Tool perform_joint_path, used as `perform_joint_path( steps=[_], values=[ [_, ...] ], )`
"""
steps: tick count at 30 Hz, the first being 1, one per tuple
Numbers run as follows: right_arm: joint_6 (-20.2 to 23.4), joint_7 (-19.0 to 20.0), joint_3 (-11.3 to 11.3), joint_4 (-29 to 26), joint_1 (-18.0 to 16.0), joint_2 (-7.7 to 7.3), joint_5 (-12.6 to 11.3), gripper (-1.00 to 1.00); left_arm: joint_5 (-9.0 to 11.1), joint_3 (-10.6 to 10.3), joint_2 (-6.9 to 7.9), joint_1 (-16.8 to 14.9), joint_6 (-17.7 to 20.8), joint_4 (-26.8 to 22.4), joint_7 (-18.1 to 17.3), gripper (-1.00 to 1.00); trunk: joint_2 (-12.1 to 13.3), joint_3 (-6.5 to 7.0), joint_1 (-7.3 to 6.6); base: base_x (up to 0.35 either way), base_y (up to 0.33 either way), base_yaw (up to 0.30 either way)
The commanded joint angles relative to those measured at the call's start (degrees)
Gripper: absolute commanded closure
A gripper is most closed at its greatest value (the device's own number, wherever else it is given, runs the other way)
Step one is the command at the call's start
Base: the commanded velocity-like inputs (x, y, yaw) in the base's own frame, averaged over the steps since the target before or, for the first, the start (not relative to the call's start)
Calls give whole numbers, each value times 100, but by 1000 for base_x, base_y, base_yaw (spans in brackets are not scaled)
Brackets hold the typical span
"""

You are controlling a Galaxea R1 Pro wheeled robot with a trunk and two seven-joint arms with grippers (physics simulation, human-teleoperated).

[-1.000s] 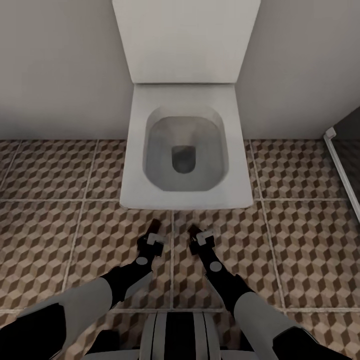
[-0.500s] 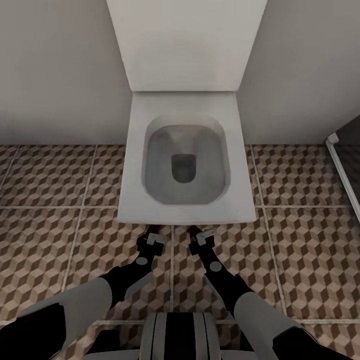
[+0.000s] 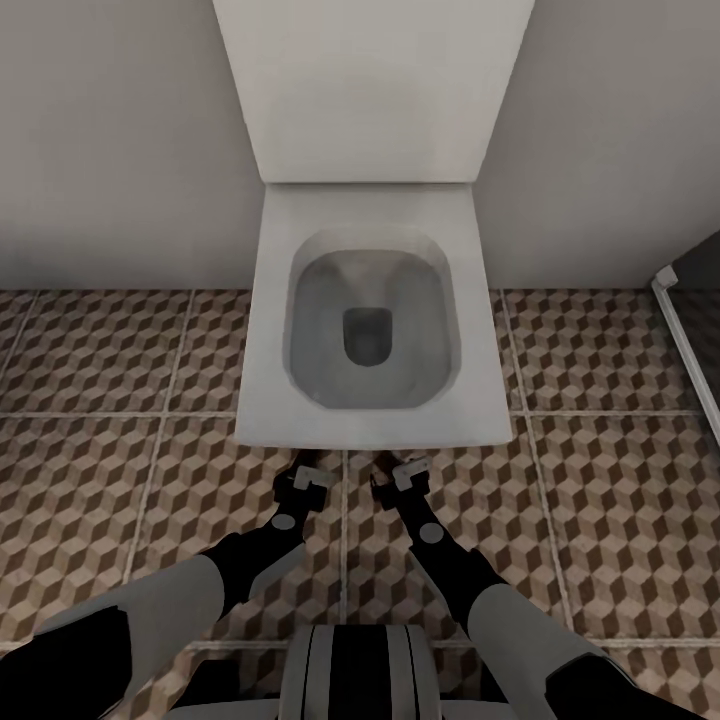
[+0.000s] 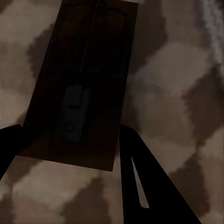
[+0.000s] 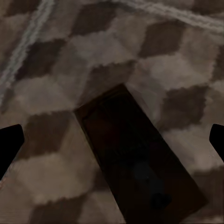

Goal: Take the four mousetraps from the cabinet in the bathroom and place them on the bathroom floor. Make sure all four end up on the same floor surface, and ensure that at least two of them are either under or directly next to the same bathroom sink.

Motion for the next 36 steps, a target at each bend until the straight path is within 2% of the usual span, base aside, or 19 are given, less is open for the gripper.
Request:
perform_joint_path(
  steps=[1,18,19,36],
  values=[
    [-2,-53,24,8,-4,-1,52,-100,38,-49,1,-7,-23,-3,54,100,-1,-3,-1,0,0,0],
    [-2,-53,22,2,-4,-4,51,-100,38,-50,1,-12,-29,-3,54,100,-1,-3,-1,0,0,0],
    [-2,-53,21,2,-4,-4,51,-100,38,-50,1,-10,-30,-3,54,-100,-1,-3,-1,0,0,0],
    [-2,-53,23,4,-4,-4,50,-100,38,-41,1,-8,-23,6,58,-100,-1,-3,-1,0,0,0]
  ],
)
